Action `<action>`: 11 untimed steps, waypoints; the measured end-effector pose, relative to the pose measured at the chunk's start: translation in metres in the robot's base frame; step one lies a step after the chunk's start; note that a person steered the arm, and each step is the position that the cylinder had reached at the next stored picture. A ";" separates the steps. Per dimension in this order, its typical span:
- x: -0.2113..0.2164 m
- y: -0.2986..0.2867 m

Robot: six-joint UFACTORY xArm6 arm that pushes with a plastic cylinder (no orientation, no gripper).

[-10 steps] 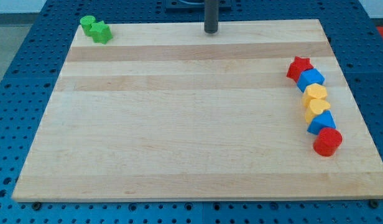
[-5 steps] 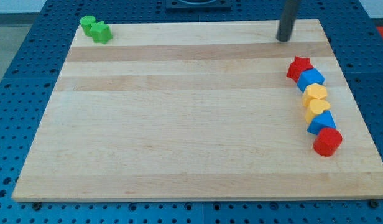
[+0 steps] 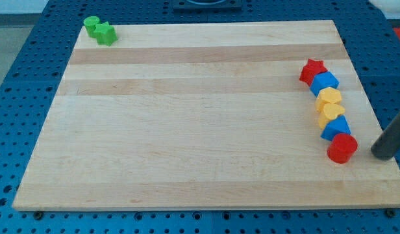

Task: Place the red circle at the bottom center

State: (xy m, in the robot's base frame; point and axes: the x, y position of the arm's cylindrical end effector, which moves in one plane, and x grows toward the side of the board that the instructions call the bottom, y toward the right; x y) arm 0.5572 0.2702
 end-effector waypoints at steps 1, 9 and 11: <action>-0.002 -0.022; -0.004 -0.163; -0.040 -0.169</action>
State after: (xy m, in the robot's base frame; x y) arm 0.5173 0.1007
